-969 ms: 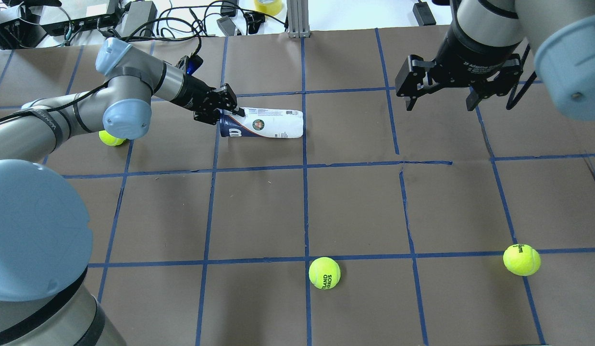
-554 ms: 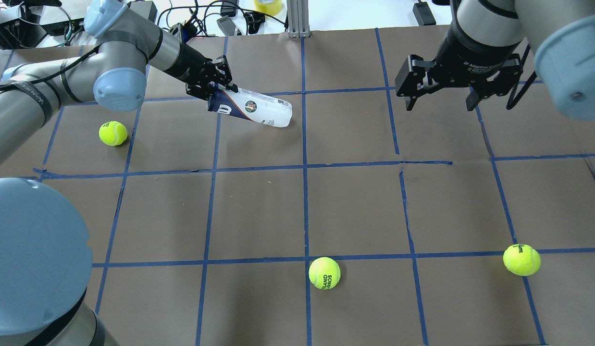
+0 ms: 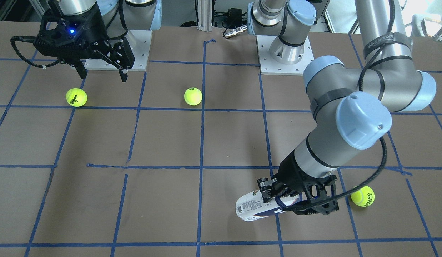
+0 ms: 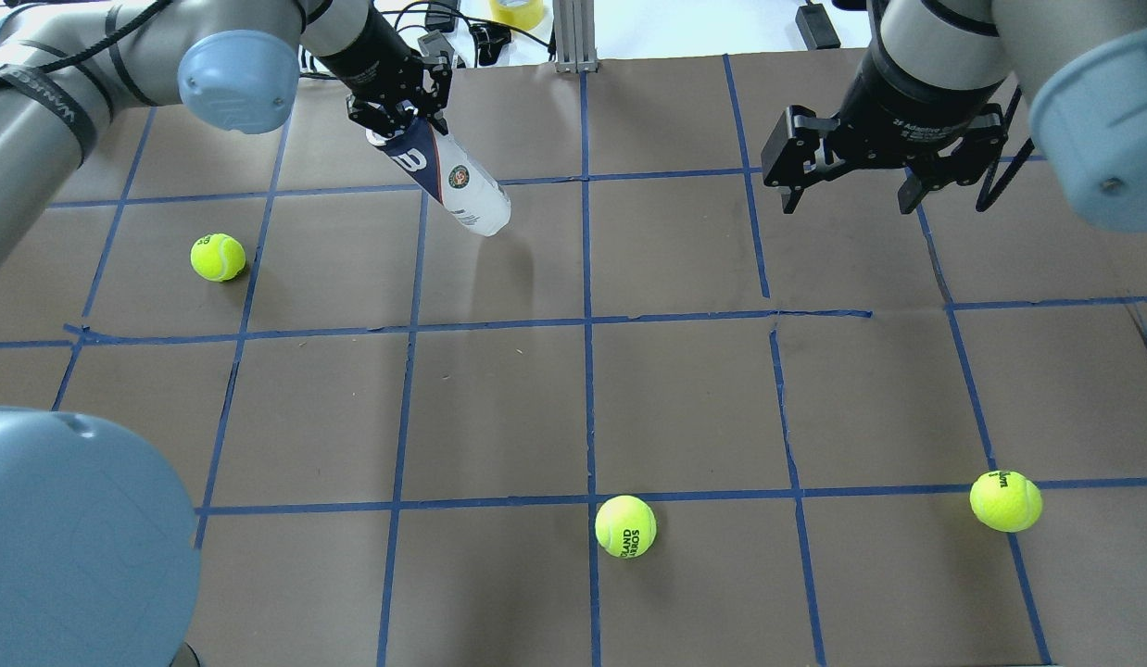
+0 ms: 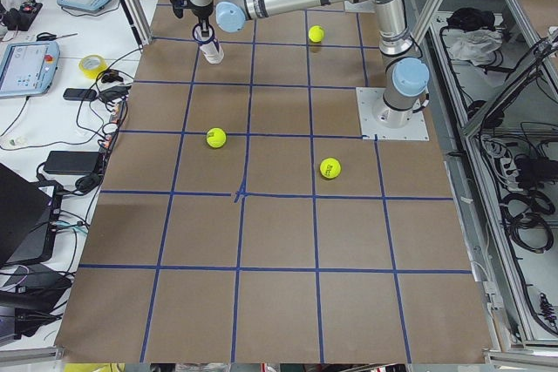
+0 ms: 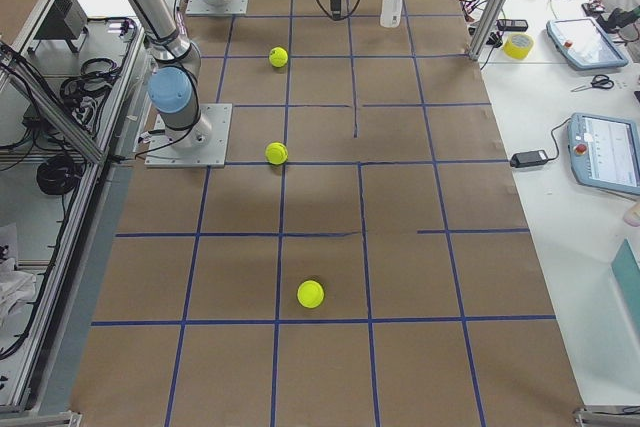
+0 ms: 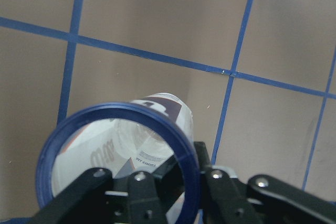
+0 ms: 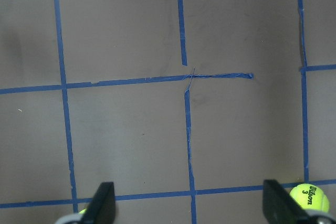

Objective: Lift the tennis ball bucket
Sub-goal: 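Lift the lid end with the left gripper, tipping the can upright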

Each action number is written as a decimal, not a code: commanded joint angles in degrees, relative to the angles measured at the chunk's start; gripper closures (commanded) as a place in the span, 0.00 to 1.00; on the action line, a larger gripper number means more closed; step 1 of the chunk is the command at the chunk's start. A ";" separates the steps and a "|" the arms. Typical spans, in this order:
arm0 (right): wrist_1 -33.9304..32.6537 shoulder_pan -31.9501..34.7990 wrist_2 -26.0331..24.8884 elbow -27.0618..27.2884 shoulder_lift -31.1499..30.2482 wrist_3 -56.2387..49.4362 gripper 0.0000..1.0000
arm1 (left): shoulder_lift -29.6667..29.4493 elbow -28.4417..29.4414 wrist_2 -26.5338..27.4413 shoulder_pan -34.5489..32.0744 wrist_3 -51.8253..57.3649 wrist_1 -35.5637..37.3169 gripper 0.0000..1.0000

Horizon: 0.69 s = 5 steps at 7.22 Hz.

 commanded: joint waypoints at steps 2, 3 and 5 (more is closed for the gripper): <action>0.09 0.00 0.07 0.00 0.00 0.00 0.00 | -0.66 1.05 13.66 -7.07 6.21 -1.04 1.00; 0.00 0.00 0.15 0.00 0.00 0.00 0.00 | -1.18 0.79 13.68 -7.35 6.22 -0.87 1.00; 0.00 0.00 0.07 0.00 0.00 0.00 0.00 | -1.54 0.61 13.68 -7.96 5.70 -0.96 1.00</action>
